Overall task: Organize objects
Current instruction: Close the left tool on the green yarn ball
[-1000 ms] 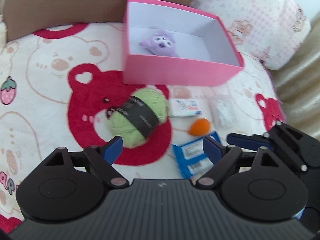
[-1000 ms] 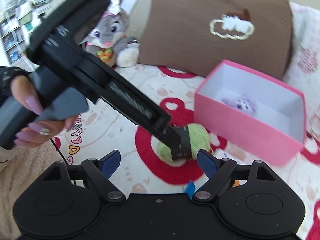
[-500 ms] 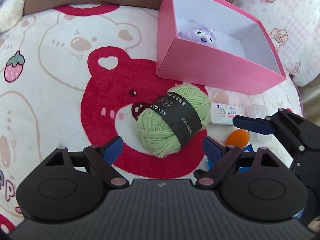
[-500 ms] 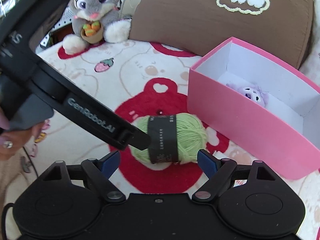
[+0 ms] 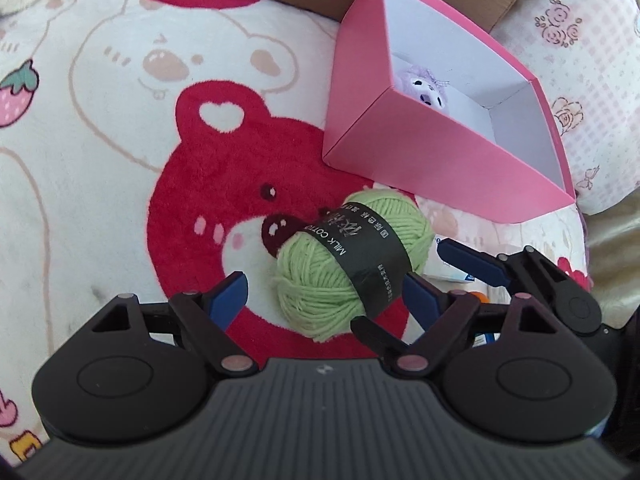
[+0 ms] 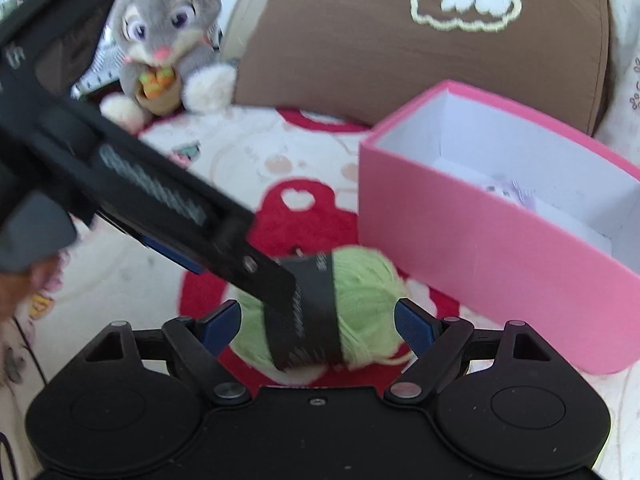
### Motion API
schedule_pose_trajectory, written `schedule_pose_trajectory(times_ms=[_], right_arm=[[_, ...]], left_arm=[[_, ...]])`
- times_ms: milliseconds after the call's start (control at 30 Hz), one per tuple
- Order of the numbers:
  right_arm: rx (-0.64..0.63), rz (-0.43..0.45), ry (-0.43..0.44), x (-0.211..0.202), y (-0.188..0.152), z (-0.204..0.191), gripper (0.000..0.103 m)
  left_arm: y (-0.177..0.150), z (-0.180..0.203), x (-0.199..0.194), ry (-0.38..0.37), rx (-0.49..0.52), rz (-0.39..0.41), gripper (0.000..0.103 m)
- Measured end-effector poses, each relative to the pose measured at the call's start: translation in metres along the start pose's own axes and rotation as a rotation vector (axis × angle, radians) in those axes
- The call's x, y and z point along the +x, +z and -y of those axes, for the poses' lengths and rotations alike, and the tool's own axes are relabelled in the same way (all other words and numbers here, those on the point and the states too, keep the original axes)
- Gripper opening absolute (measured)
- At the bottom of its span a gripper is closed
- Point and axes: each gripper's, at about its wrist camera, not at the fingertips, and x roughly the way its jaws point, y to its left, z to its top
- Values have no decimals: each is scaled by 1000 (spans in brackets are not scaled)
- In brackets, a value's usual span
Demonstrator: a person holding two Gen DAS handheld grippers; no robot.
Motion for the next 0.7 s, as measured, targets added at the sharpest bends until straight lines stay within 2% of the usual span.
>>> schedule_pose_trajectory(times_ms=[167, 233, 333, 533, 600, 700], right_arm=[[17, 3, 14, 5, -9, 8, 89], [-18, -17, 13, 11, -9, 6, 94], [-65, -16, 13, 18, -8, 4, 96], [-17, 6, 48, 23, -9, 14, 97], [22, 16, 61, 23, -9, 18, 97], [35, 33, 67, 22, -10, 18, 96]], left_arm=[[-1, 0, 5, -14, -16, -2, 78], [-1, 0, 8, -7, -16, 0, 76], [0, -3, 11, 9, -25, -7, 71], [1, -6, 13, -16, -33, 4, 65], [0, -6, 15, -37, -36, -1, 60], [0, -4, 18, -40, -32, 10, 59]])
